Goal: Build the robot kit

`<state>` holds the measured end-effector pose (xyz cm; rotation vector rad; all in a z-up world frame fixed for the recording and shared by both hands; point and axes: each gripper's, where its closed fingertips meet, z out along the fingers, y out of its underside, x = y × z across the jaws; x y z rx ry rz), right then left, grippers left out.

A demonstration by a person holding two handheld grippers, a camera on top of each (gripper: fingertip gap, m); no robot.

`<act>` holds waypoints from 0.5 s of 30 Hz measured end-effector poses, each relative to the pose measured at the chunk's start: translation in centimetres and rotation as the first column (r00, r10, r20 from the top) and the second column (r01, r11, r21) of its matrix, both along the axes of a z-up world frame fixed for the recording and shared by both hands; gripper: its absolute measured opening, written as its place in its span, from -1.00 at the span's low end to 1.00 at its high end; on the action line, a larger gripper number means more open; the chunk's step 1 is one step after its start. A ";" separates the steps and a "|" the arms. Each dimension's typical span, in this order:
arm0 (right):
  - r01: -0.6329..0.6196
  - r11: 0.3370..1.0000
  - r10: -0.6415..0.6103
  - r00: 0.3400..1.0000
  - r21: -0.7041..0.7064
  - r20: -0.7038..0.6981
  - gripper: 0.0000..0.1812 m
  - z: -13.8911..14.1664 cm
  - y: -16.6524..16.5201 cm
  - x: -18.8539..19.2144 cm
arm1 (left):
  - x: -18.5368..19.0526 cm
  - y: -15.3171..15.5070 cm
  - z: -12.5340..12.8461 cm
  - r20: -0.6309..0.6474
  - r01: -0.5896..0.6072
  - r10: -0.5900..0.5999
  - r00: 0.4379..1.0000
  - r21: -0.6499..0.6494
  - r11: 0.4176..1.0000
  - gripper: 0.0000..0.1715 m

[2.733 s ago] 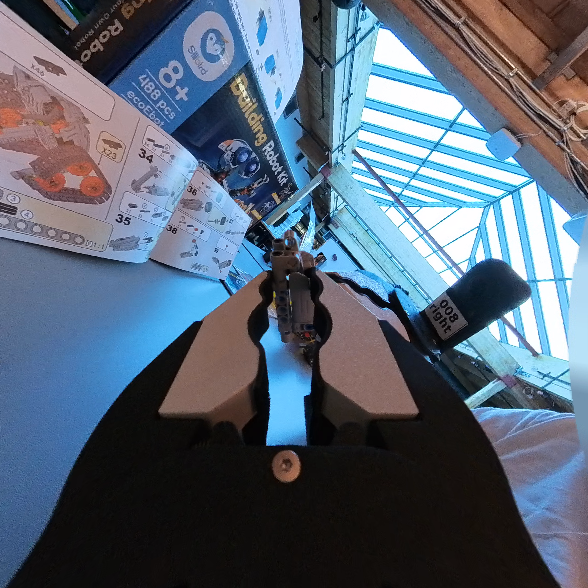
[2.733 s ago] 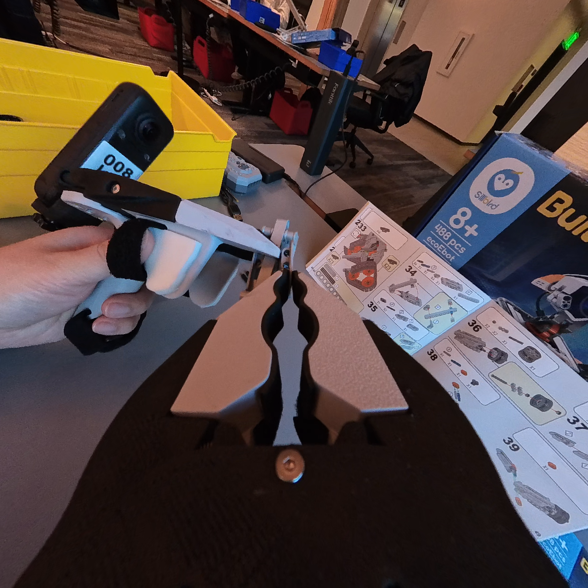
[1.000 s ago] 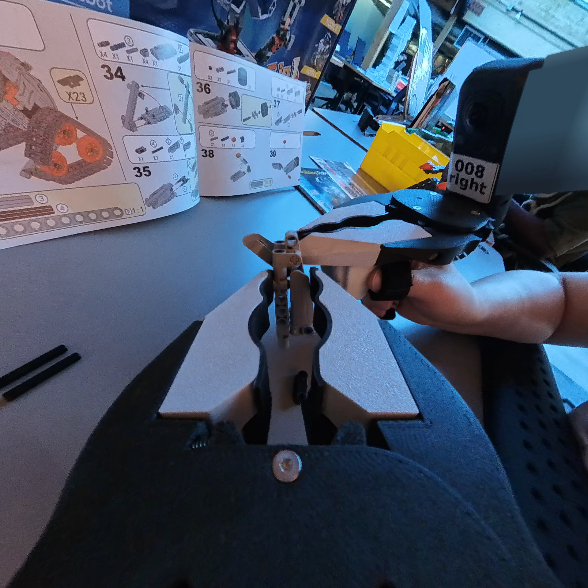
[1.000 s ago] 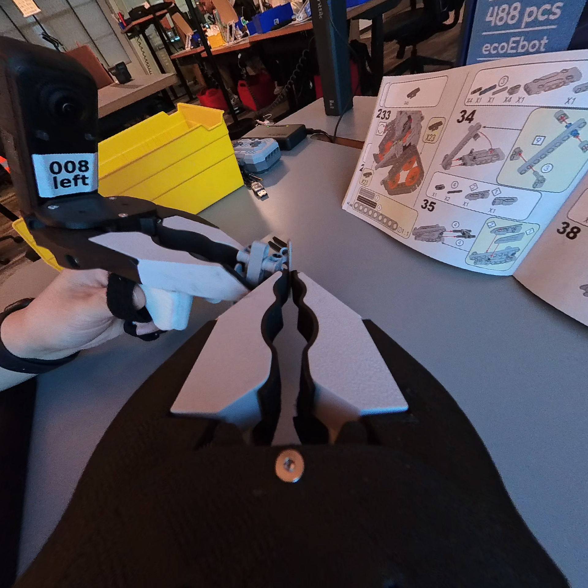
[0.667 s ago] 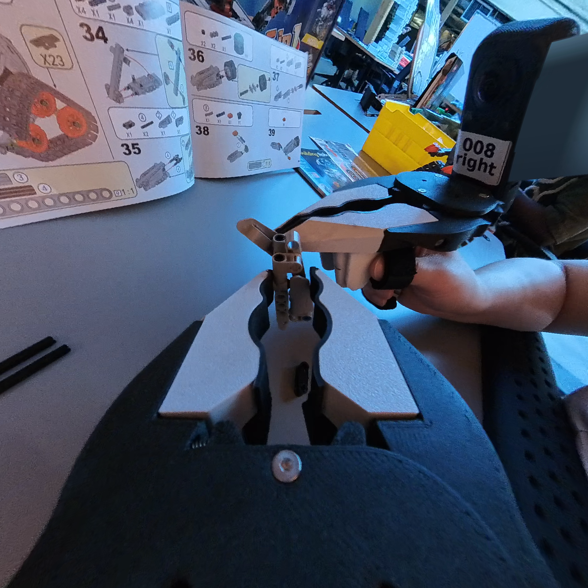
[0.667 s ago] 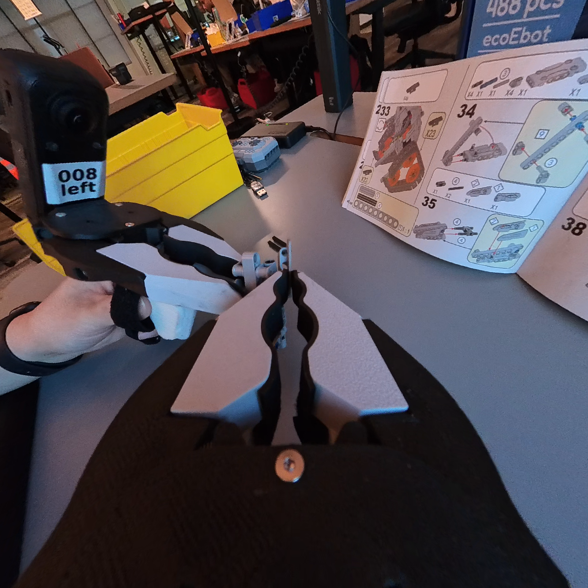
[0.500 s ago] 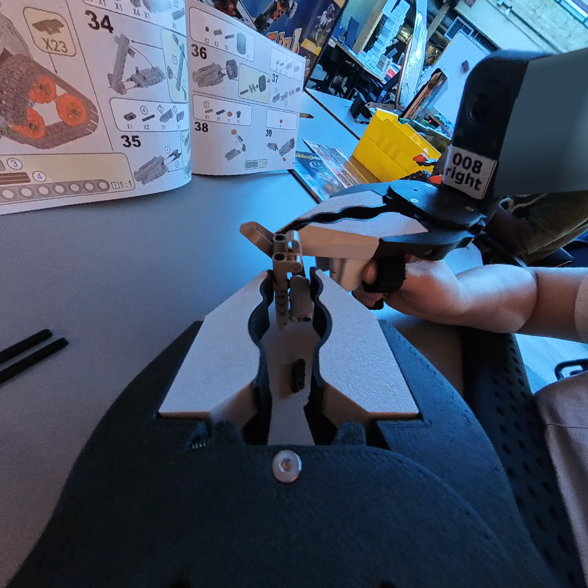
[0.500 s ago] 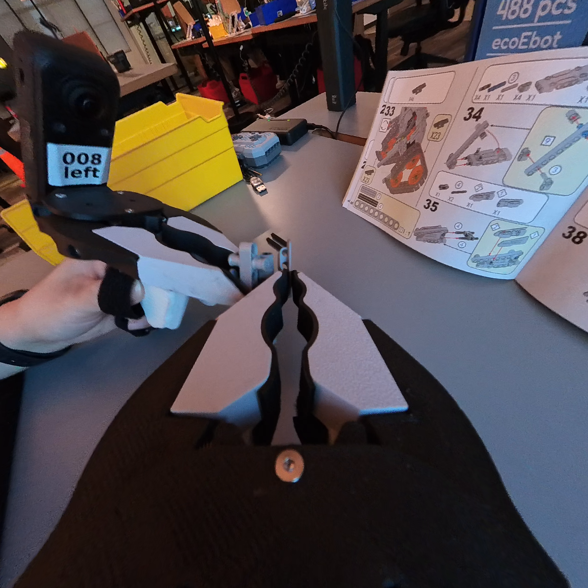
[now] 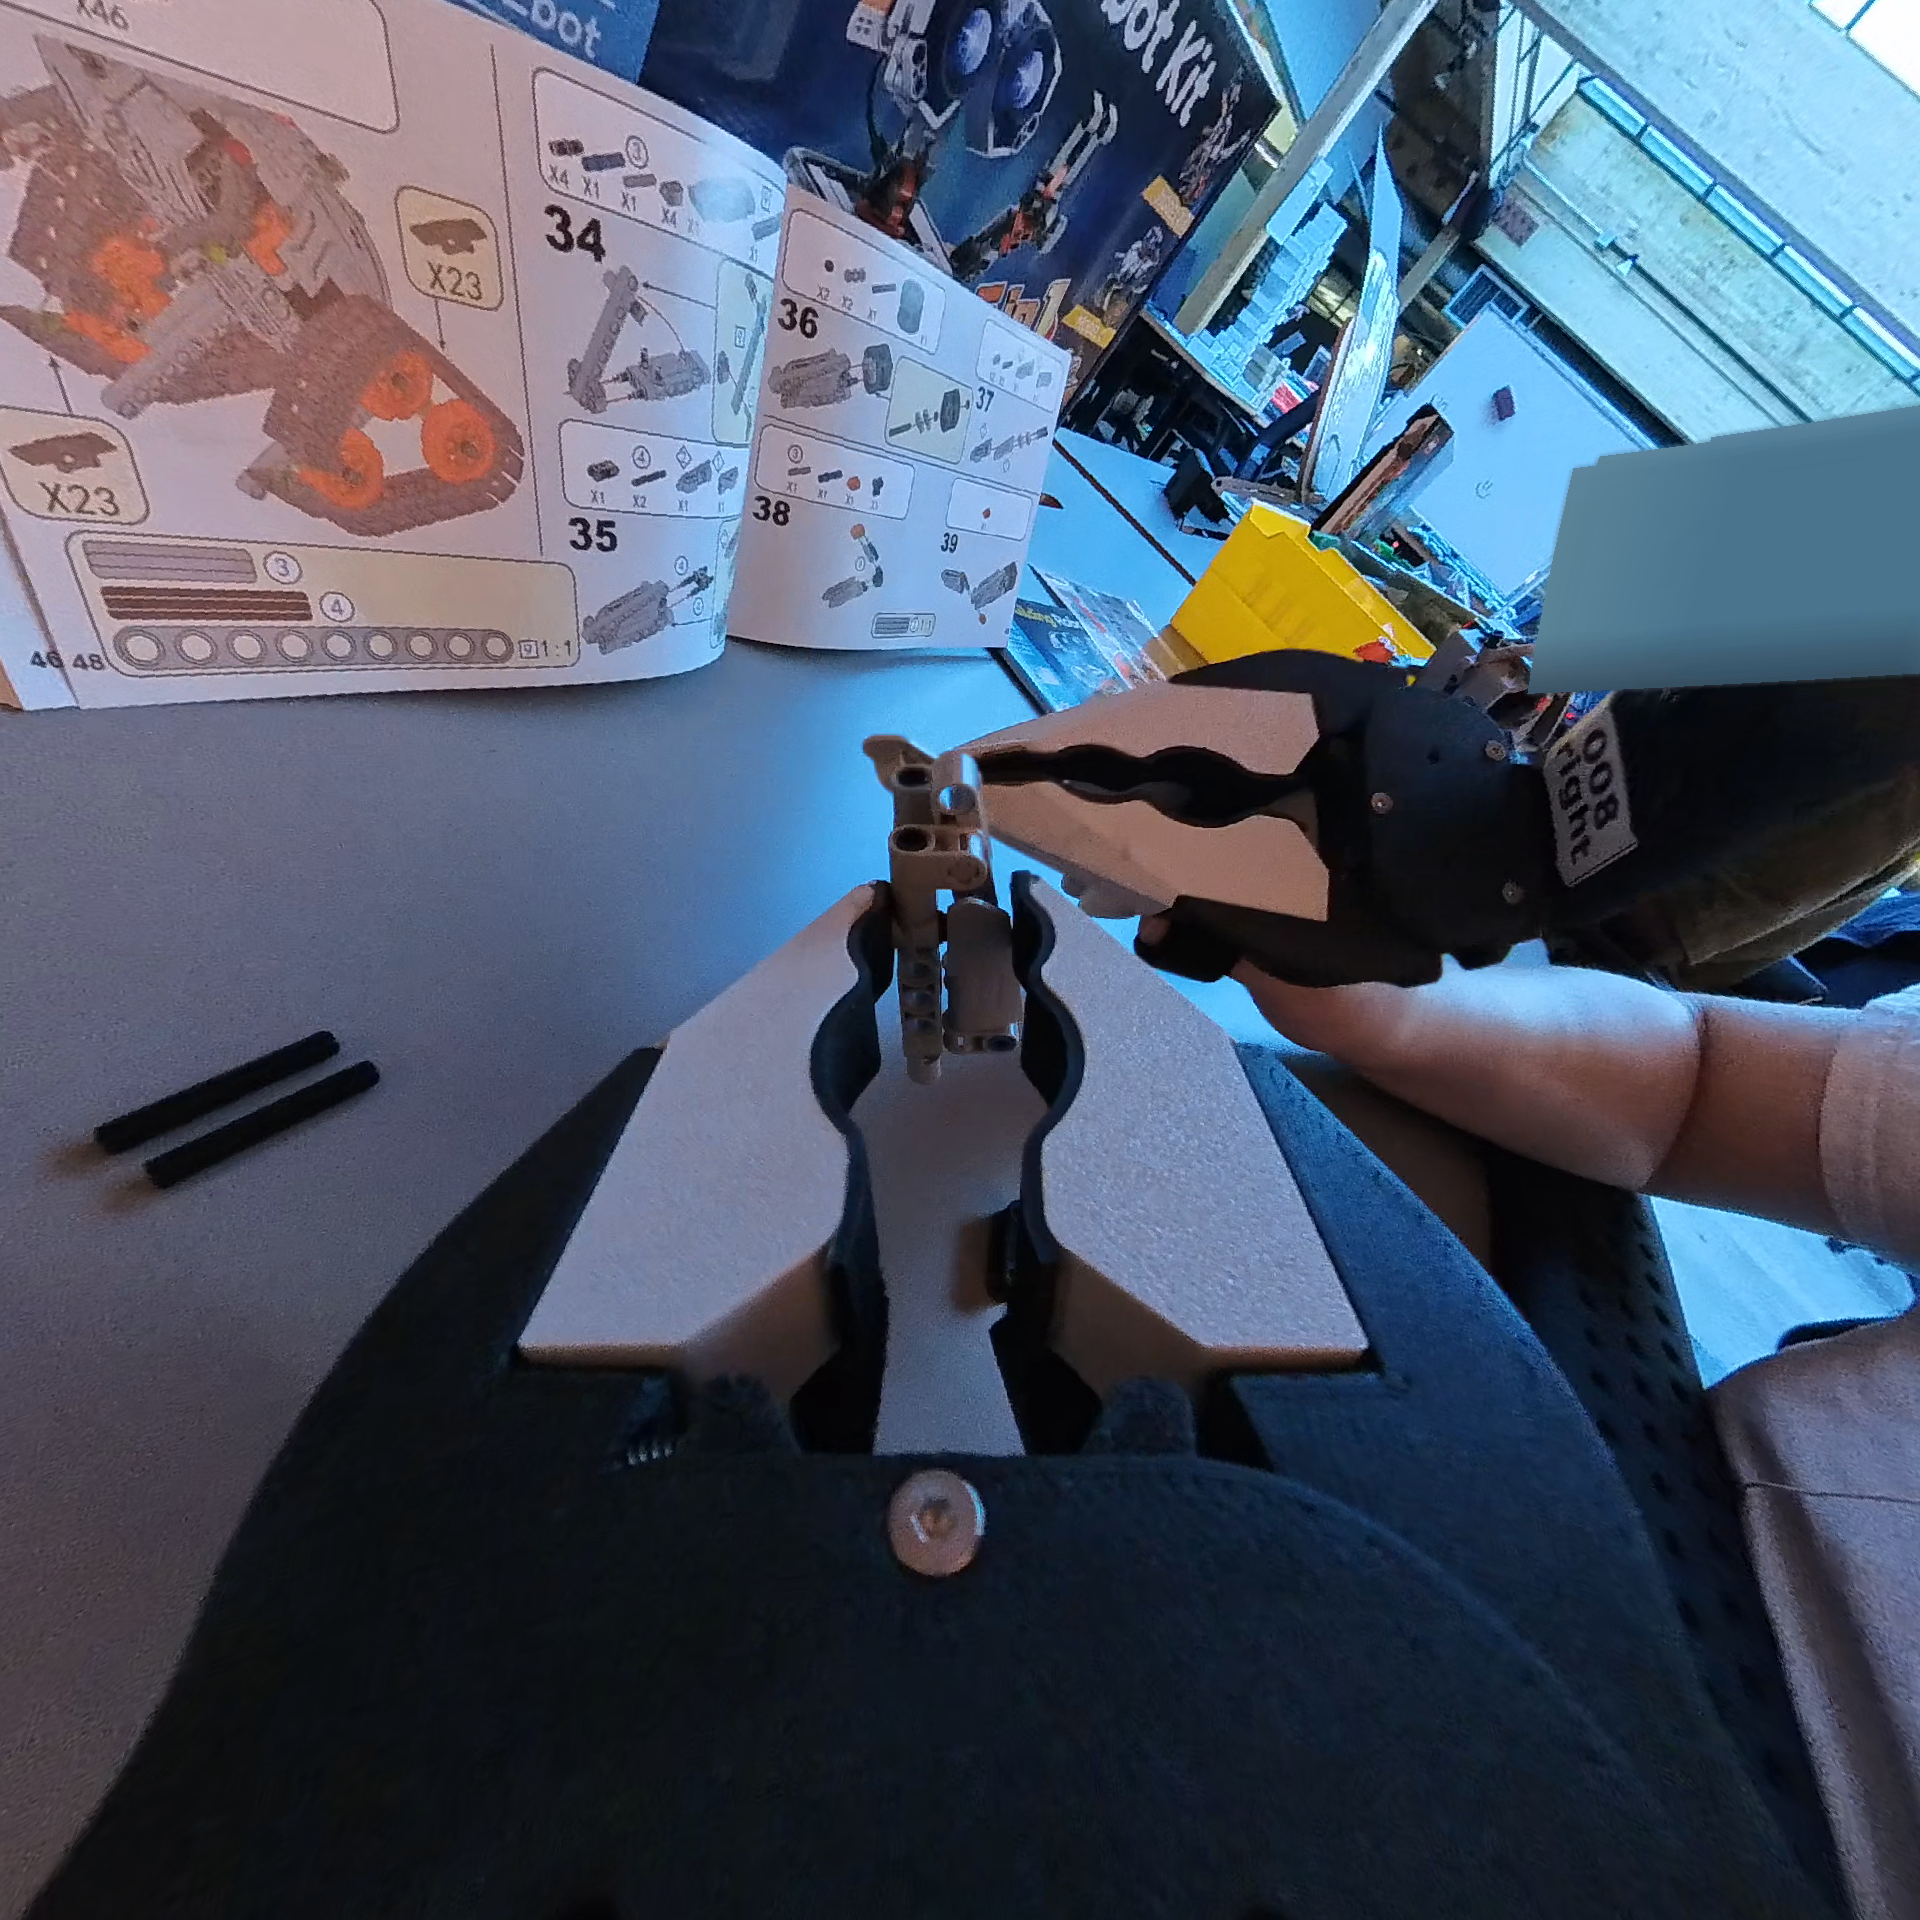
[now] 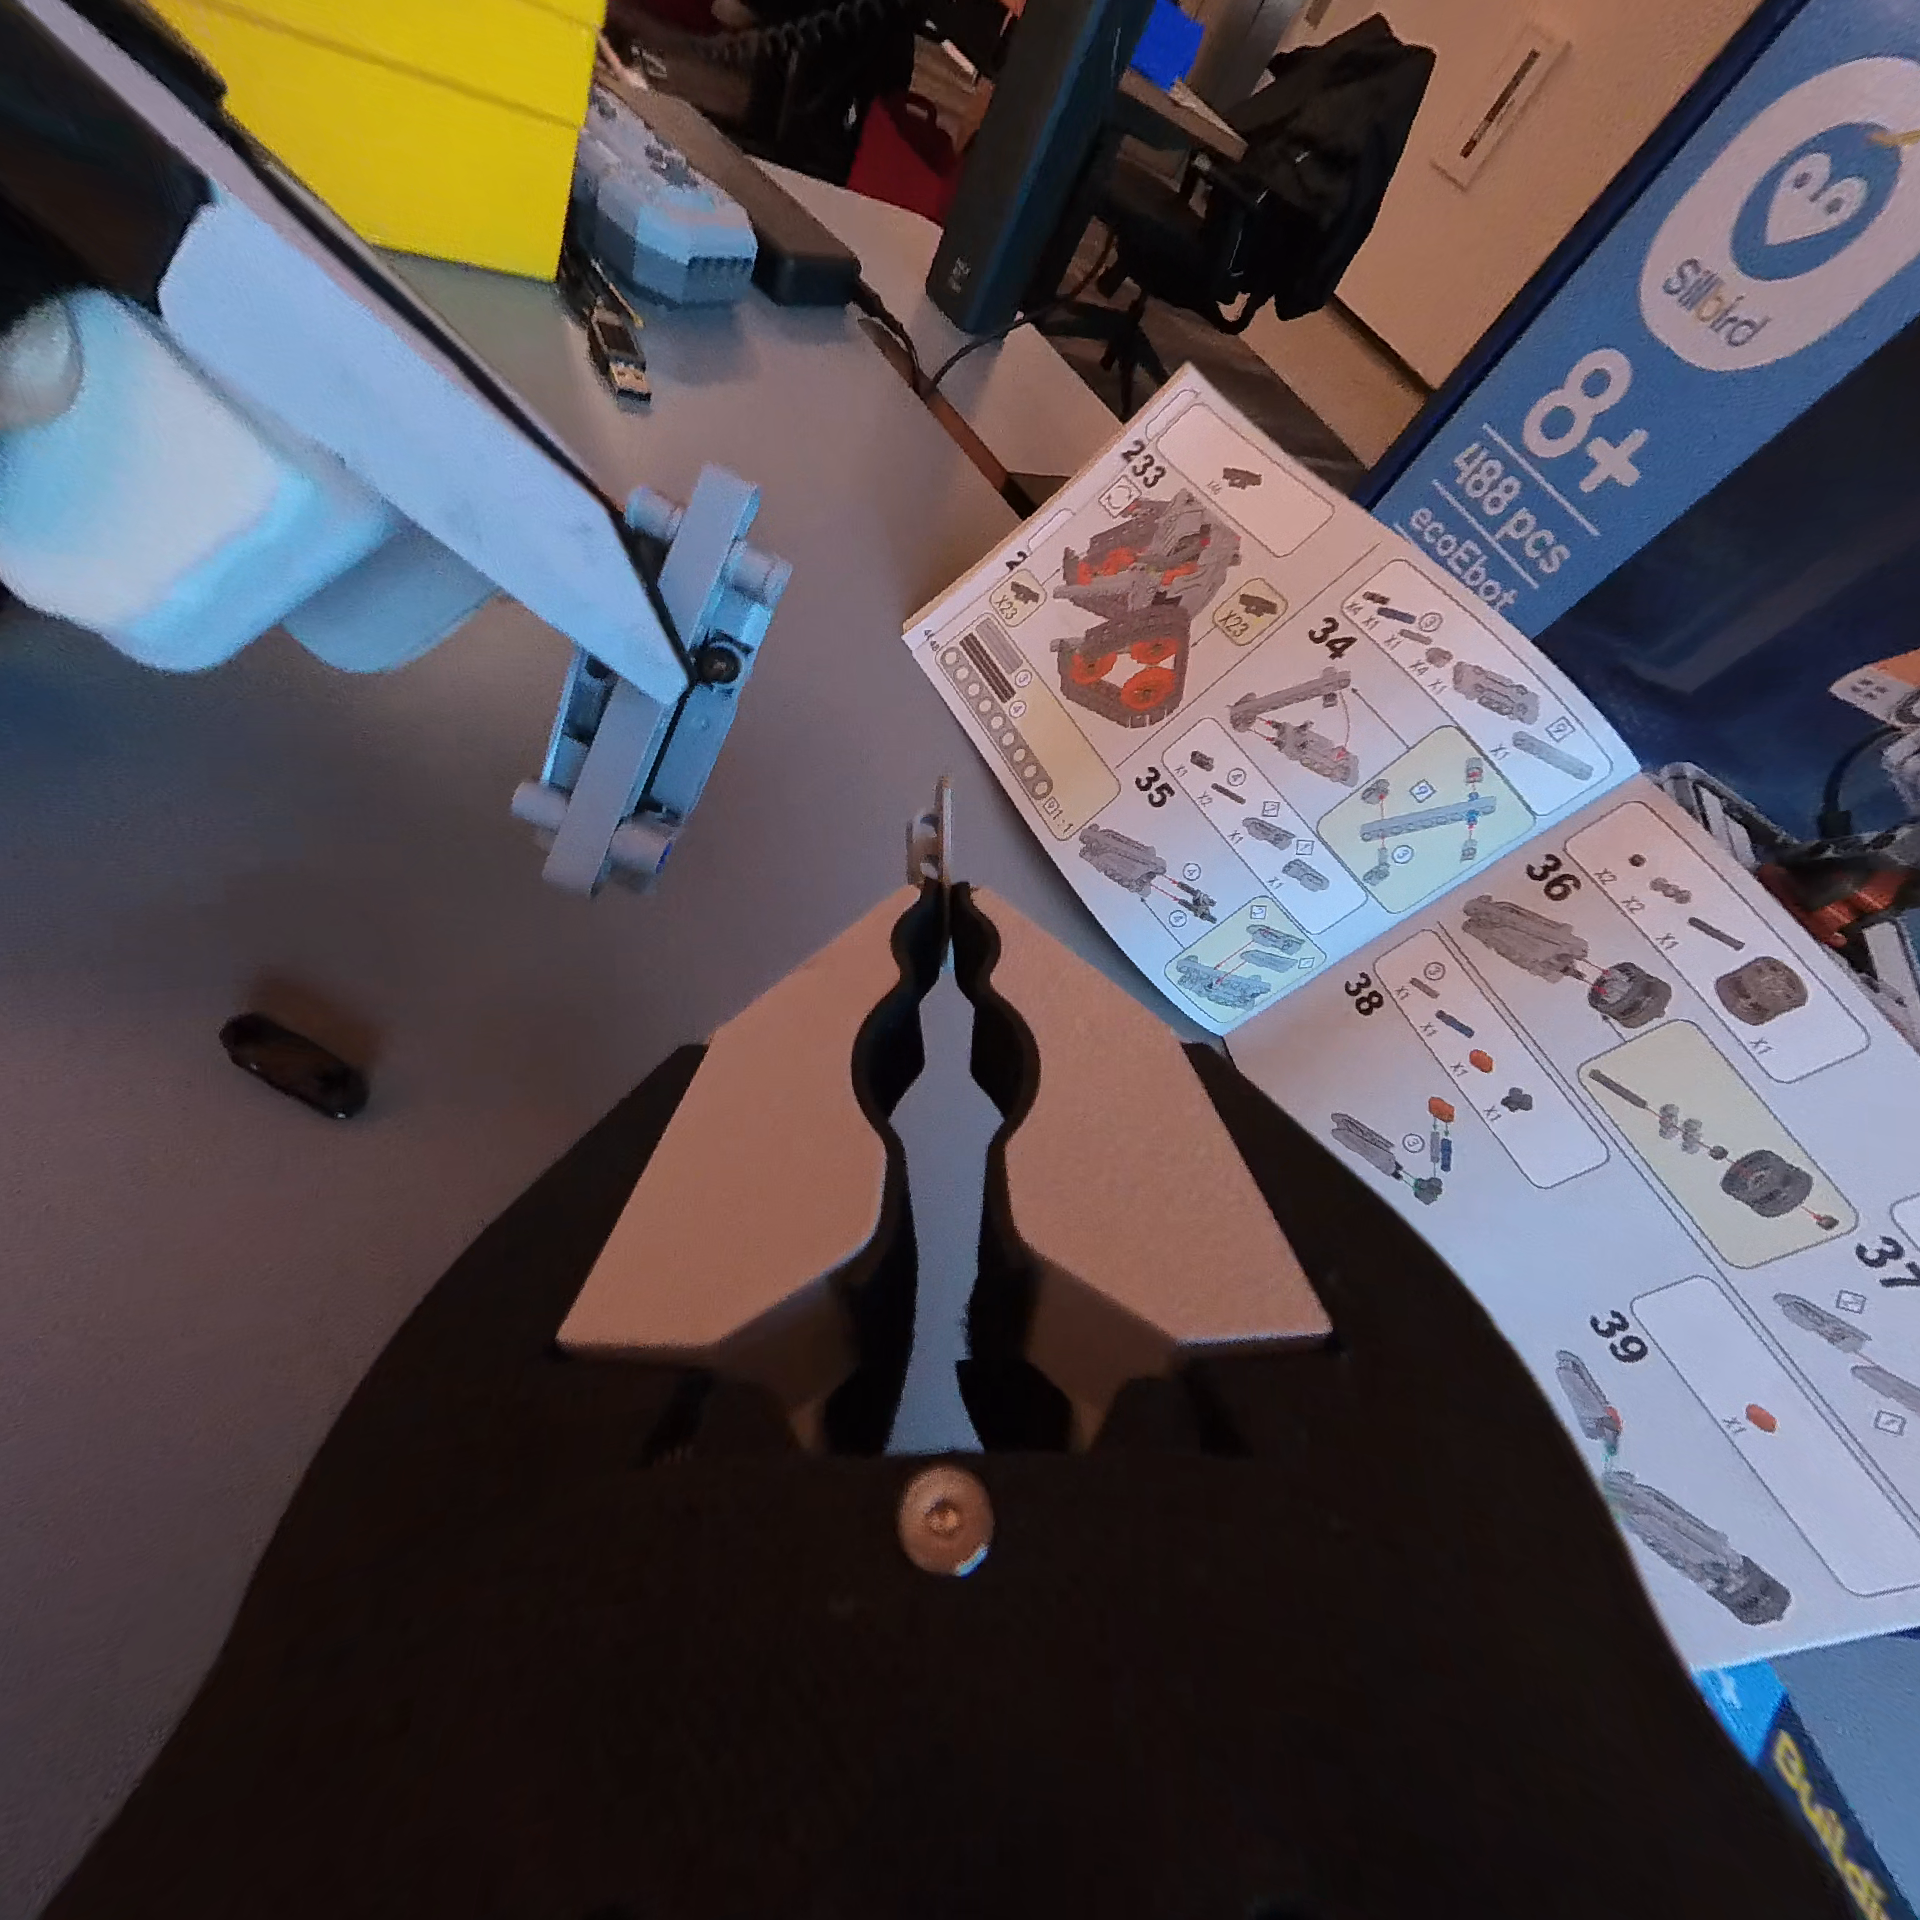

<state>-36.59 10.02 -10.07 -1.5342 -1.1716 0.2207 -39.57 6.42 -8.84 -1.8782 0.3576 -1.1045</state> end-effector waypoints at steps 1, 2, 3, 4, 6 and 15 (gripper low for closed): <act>0.000 1.000 0.000 1.000 0.003 0.012 -1.00 -0.2 0.1 0.0 | 0.0 0.0 0.0 -0.006 -0.002 0.002 1.000 0.005 1.000 -0.77; -0.001 1.000 0.001 1.000 0.005 0.022 -1.00 -0.3 0.2 0.1 | -0.1 0.0 0.0 -0.013 -0.005 0.005 1.000 0.010 1.000 -0.77; 0.000 1.000 0.000 1.000 0.008 0.028 -1.00 -0.4 0.3 0.2 | -0.1 0.1 0.0 -0.018 -0.007 0.007 1.000 0.013 1.000 -0.77; 0.003 1.000 -0.003 0.999 0.013 0.037 -1.00 -0.5 0.4 0.3 | -0.1 0.1 0.0 -0.018 -0.008 0.008 1.000 0.013 1.000 -0.77; 0.011 1.000 -0.012 0.998 0.024 0.055 -1.00 -0.5 0.9 0.7 | -0.2 0.1 0.0 -0.010 -0.009 0.009 1.000 0.007 1.000 -0.77; 0.037 0.996 -0.036 0.999 -0.079 0.026 -1.00 -0.8 2.0 1.6 | -1.0 0.5 0.2 0.078 -0.036 0.039 0.996 -0.041 0.999 -0.77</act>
